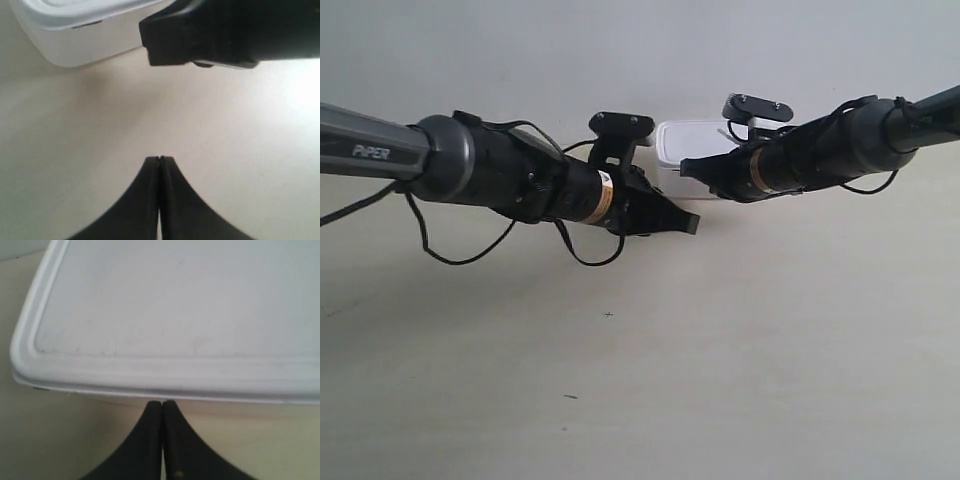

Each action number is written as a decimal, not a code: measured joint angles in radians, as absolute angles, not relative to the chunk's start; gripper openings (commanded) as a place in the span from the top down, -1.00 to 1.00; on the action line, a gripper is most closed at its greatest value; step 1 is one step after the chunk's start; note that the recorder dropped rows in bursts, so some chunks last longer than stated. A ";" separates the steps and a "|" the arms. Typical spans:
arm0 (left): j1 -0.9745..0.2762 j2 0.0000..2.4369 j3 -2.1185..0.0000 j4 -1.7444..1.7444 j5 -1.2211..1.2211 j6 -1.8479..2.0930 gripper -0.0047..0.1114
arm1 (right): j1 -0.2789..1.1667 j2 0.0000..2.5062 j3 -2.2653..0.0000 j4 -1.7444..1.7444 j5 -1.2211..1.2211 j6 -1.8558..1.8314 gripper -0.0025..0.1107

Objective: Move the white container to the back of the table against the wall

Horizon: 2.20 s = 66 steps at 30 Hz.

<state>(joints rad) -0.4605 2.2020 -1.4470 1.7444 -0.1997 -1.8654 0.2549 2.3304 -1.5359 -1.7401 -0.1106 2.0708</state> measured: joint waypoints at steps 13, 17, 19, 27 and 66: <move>-0.460 1.915 -1.188 1.744 -0.133 -1.838 0.92 | 0.255 2.369 -1.605 -1.740 -0.089 2.071 0.96; -0.460 1.842 -1.114 1.744 -0.103 -1.836 0.92 | 0.255 2.371 -1.607 -1.740 -0.063 2.071 0.96; -0.460 1.816 -1.083 1.744 -0.082 -1.836 0.92 | 0.255 2.373 -1.612 -1.740 -0.056 2.071 0.96; -0.460 1.721 -1.027 1.744 -0.035 -1.836 0.92 | 0.255 2.400 -1.660 -1.740 -0.050 2.071 0.96; -0.460 1.062 -0.428 1.716 0.097 -1.940 0.92 | 0.255 2.454 -1.746 -1.740 -0.127 2.067 0.96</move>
